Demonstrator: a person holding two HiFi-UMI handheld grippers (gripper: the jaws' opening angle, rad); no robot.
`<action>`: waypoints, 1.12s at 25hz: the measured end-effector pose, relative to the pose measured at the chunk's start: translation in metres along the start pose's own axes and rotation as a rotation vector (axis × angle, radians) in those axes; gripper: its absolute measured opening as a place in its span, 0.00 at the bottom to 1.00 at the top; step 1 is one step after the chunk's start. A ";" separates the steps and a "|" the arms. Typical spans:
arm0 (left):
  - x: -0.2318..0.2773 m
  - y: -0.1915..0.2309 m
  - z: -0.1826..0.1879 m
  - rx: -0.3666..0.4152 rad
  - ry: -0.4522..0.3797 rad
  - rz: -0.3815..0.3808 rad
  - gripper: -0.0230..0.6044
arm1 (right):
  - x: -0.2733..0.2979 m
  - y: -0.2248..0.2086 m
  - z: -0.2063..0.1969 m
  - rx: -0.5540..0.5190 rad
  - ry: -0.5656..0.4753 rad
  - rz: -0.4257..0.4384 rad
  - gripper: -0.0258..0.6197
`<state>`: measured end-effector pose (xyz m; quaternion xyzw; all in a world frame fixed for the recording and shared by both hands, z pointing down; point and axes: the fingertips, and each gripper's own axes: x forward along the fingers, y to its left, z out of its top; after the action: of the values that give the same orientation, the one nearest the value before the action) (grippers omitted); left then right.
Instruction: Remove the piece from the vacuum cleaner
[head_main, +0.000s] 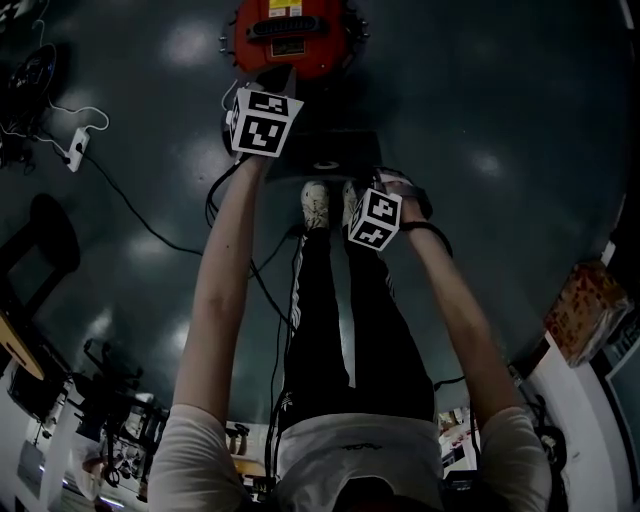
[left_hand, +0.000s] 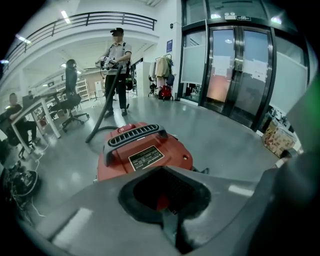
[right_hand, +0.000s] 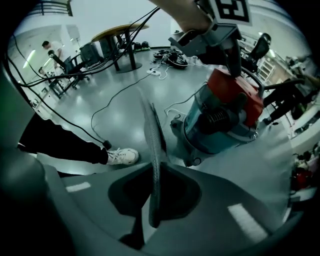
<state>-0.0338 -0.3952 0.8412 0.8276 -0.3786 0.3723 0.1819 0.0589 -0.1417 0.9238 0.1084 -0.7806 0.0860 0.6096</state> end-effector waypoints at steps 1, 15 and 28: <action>0.000 0.001 0.001 -0.009 -0.008 0.005 0.04 | -0.001 0.000 -0.001 0.023 -0.006 -0.002 0.09; -0.158 -0.015 0.050 -0.344 -0.296 0.138 0.04 | -0.128 -0.025 0.051 0.202 -0.178 -0.118 0.09; -0.496 -0.051 0.272 -0.211 -0.811 0.219 0.04 | -0.521 -0.105 0.163 0.347 -0.697 -0.520 0.10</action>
<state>-0.0809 -0.2772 0.2876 0.8387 -0.5411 -0.0068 0.0614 0.0566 -0.2523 0.3791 0.4231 -0.8599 0.0179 0.2850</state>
